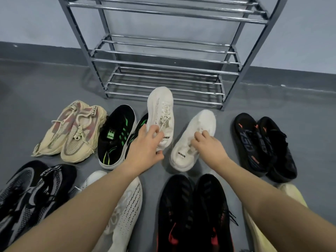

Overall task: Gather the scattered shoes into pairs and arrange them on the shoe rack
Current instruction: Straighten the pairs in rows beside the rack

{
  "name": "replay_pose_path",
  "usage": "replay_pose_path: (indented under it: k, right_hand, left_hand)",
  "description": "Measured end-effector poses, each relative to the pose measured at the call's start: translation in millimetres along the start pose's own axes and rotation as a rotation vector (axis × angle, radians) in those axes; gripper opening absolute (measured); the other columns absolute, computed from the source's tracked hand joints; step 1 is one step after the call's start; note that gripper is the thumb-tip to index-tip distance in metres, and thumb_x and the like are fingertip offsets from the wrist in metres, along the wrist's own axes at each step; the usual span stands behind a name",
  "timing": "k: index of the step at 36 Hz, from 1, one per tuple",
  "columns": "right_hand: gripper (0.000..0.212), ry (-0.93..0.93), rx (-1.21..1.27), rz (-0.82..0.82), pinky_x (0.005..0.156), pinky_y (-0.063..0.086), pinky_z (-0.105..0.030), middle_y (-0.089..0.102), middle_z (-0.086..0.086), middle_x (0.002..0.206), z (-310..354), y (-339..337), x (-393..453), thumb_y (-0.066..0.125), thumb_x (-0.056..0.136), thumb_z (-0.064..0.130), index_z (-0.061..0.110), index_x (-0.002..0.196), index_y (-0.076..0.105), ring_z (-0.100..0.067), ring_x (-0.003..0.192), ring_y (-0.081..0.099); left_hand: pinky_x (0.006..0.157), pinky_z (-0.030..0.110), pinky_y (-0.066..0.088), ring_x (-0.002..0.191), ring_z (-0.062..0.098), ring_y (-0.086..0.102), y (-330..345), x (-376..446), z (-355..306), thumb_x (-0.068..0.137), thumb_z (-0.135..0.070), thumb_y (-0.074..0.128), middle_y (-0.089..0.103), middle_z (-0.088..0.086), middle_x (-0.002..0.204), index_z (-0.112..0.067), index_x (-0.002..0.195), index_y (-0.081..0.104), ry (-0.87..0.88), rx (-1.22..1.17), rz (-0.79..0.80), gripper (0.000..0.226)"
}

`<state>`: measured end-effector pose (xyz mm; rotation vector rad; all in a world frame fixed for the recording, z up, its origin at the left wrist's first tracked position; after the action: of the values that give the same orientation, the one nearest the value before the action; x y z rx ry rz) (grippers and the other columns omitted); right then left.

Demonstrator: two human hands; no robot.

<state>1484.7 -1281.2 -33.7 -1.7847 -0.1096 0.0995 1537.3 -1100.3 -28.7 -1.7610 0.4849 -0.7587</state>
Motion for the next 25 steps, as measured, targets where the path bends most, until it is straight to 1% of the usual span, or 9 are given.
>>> replay_pose_path:
  k: [2,5,7,10,12,17,20,22,25]
  right_hand:
    - [0.041,-0.07,-0.053,-0.004,0.043,0.031,-0.022,0.056,-0.004,0.07,0,1,-1,0.081,0.027,-0.006,0.011,0.059,0.062,-0.024,0.059,0.055]
    - [0.04,-0.057,-0.056,0.029,0.051,0.049,-0.031,0.061,-0.006,0.081,-3,-1,-7,0.085,0.032,-0.003,0.012,0.064,0.066,-0.027,0.064,0.057]
    - [0.036,-0.019,-0.035,0.124,0.054,0.044,-0.032,0.059,-0.007,0.103,-2,-4,-12,0.082,0.055,0.0,0.012,0.086,0.068,-0.029,0.081,0.057]
    - [0.034,-0.031,0.043,0.269,0.055,0.028,-0.032,0.041,-0.006,0.126,2,8,-20,0.044,0.09,-0.001,0.01,0.122,0.048,-0.027,0.108,0.045]
    - [0.035,0.002,0.172,0.256,0.055,0.029,-0.031,0.044,-0.004,0.124,10,10,-24,0.042,0.09,0.004,0.013,0.125,0.045,-0.025,0.107,0.048]
    - [0.036,0.303,0.597,0.313,0.084,0.043,-0.037,0.052,0.0,0.121,10,22,-26,0.041,0.093,0.041,0.018,0.118,0.052,-0.024,0.112,0.051]
    - [0.07,0.305,0.542,0.422,0.091,0.043,-0.042,0.044,-0.001,0.125,20,27,-27,0.062,0.074,0.064,0.017,0.124,0.044,-0.026,0.118,0.042]
    - [0.087,0.301,0.465,0.463,0.095,0.042,-0.049,0.038,-0.004,0.128,30,31,-27,0.073,0.063,0.063,0.014,0.126,0.037,-0.029,0.121,0.036]
    - [0.091,0.349,0.395,0.467,0.097,0.039,-0.054,0.034,-0.007,0.13,33,31,-25,0.077,0.062,0.057,0.011,0.128,0.034,-0.031,0.124,0.034]
  left_hand:
    - [0.042,0.033,0.049,0.102,0.036,0.05,-1,-2,-1,0.058,-0.022,0.072,0.038,-0.001,0.11,-0.017,0.094,0.042,0.007,-0.015,0.001,0.047]
    - [0.039,0.03,0.047,0.104,0.036,0.052,-1,-5,-5,0.059,-0.024,0.073,0.037,-0.003,0.111,-0.02,0.095,0.041,0.027,-0.03,0.02,0.049]
    - [0.039,0.029,0.047,0.105,0.035,0.051,3,-7,-7,0.06,-0.025,0.073,0.035,-0.004,0.111,-0.02,0.098,0.043,0.013,-0.051,0.046,0.048]
    - [0.043,0.032,0.048,0.105,0.032,0.05,9,-8,-9,0.062,-0.026,0.07,0.034,-0.005,0.113,-0.016,0.101,0.05,-0.024,-0.095,0.072,0.045]
    - [0.047,0.031,0.046,0.108,0.031,0.047,11,-7,-13,0.064,-0.026,0.069,0.037,-0.003,0.117,-0.014,0.104,0.053,-0.054,-0.108,0.099,0.045]
    - [0.063,0.037,0.052,0.118,0.028,0.039,13,-11,-21,0.073,-0.03,0.066,0.038,0.001,0.128,-0.014,0.114,0.05,-0.082,-0.108,0.197,0.047]
    - [0.064,0.035,0.051,0.119,0.026,0.037,17,-14,-25,0.076,-0.033,0.065,0.035,-0.001,0.131,-0.015,0.116,0.048,-0.07,-0.096,0.25,0.047]
    - [0.067,0.039,0.053,0.119,0.027,0.037,20,-15,-27,0.076,-0.033,0.066,0.035,-0.002,0.131,-0.016,0.114,0.048,-0.064,-0.112,0.266,0.046]
    - [0.068,0.041,0.054,0.122,0.028,0.035,23,-15,-28,0.076,-0.031,0.066,0.034,-0.003,0.131,-0.016,0.112,0.047,-0.066,-0.143,0.263,0.044]
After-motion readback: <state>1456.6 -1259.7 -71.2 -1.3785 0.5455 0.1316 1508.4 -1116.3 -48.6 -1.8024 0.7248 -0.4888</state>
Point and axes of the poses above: each hand's wrist, its own x-axis towards the middle knuckle, its own y-axis out of the palm, z = x × y, the point moved 5 cm from there along x, towards the middle knuckle
